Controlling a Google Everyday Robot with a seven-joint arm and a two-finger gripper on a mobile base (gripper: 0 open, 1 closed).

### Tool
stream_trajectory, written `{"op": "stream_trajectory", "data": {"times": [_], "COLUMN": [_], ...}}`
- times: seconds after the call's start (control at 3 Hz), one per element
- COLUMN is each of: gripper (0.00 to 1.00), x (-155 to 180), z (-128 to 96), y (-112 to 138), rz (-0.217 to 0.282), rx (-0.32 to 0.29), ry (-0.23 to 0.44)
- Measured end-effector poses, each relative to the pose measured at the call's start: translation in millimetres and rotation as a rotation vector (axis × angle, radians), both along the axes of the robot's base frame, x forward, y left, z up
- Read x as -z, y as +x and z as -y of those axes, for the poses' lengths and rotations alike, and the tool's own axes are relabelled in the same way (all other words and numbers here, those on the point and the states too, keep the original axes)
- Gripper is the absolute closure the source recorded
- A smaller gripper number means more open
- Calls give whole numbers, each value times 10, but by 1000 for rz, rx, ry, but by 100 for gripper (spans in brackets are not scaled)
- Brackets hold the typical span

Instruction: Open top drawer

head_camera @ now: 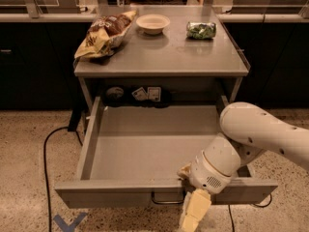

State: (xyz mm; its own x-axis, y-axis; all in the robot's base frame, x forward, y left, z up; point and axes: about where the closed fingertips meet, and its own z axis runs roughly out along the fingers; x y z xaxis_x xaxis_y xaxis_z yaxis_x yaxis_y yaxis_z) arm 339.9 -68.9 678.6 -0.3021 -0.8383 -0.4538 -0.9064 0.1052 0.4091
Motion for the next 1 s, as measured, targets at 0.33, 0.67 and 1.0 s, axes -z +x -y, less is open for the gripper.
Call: {"op": "stream_trajectory", "data": {"times": [0.33, 0.67, 1.0], "gripper": [0, 0, 0], "x": [41, 51, 53], "z": [-37, -33, 13], "y": [-56, -148, -319], "rz": [-17, -43, -84], "rx": [-32, -51, -66], "ry": [-6, -15, -14]}}
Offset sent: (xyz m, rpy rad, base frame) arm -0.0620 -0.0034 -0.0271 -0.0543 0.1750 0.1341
